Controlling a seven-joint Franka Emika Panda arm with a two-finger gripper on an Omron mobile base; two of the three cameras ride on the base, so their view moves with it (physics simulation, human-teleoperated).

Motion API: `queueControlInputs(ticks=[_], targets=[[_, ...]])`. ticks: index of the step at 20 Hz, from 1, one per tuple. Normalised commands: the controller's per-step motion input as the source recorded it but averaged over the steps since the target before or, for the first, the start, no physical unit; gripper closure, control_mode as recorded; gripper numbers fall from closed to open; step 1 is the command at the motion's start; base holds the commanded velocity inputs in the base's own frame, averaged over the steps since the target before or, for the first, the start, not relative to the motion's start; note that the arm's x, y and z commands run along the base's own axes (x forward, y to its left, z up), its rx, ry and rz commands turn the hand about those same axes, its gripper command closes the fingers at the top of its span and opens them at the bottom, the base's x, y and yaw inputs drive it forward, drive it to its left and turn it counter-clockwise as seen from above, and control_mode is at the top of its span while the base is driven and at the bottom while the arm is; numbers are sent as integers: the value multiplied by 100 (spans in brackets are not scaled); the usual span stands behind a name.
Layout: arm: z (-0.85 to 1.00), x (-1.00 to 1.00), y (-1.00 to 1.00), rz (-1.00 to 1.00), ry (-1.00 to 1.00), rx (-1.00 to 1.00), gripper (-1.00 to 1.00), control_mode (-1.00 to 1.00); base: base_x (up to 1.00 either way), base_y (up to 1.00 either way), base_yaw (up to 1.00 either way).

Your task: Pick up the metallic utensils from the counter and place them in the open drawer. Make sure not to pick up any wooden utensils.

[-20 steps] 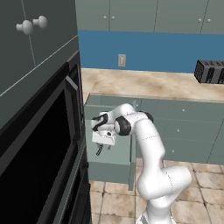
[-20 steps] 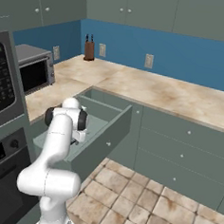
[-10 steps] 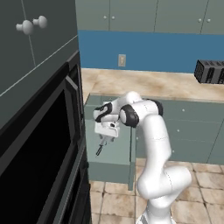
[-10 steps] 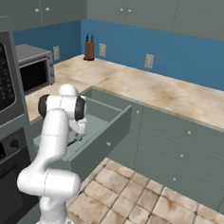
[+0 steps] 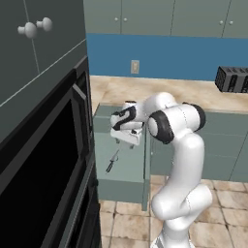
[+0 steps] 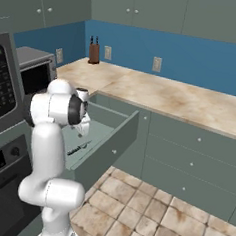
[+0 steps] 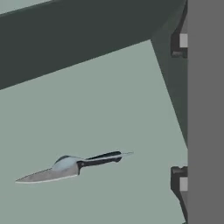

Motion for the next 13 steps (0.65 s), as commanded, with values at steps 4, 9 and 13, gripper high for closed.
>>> queueControlInputs(ticks=[4,9,13], targets=[[98,-66,-42,18,-22,0,-100,-100,0,0,0],[100,-64,-15,22,-4,-14,-100,-100,0,0,0],[99,-83,-56,28,-6,-18,-100,-100,0,0,0]])
